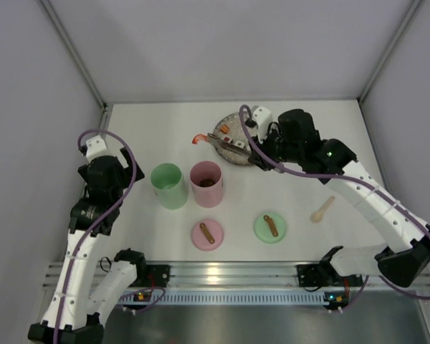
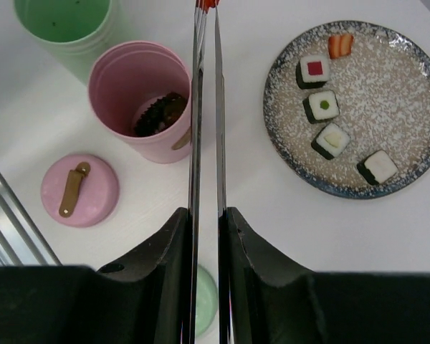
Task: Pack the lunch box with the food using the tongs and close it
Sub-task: Place the fake food in the packing box.
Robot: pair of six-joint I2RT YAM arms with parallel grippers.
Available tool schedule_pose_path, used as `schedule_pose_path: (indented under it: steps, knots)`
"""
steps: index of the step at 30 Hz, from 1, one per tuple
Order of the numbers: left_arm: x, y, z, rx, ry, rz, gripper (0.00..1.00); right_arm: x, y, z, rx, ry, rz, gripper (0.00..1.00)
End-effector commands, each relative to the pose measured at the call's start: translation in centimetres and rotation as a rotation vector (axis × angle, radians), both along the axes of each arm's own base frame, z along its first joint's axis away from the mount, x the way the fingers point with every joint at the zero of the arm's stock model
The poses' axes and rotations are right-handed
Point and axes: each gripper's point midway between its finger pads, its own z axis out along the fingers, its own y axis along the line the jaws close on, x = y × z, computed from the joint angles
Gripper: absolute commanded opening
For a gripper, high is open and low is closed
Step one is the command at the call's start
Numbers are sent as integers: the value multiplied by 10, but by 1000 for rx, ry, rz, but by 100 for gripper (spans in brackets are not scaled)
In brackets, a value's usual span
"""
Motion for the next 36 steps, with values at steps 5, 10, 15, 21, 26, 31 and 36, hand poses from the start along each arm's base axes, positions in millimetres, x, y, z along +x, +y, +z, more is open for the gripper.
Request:
schedule_pose_path:
  steps: [5,10,15,21,26,31,36]
  knots:
    - [7,-3,12,-7,-51,-9,99,-49,2,20,28,-47,36,0]
    - [5,0,13,-2,-57,0,99,-69,0,1,-7,-8,52,0]
    - [4,-1,14,-3,-62,-1,99,-77,-6,-9,-20,14,44,1]
    - [4,-2,16,-7,-67,-12,99,-79,-4,-6,-16,19,55,14]
    - [4,-2,17,-6,-70,-9,99,-79,-2,-7,-22,23,67,32]
    - [4,-2,17,-4,-70,-10,99,-80,-1,-6,-20,25,76,36]
    - [3,-2,18,-10,-76,-11,99,-73,0,16,29,-24,39,34]
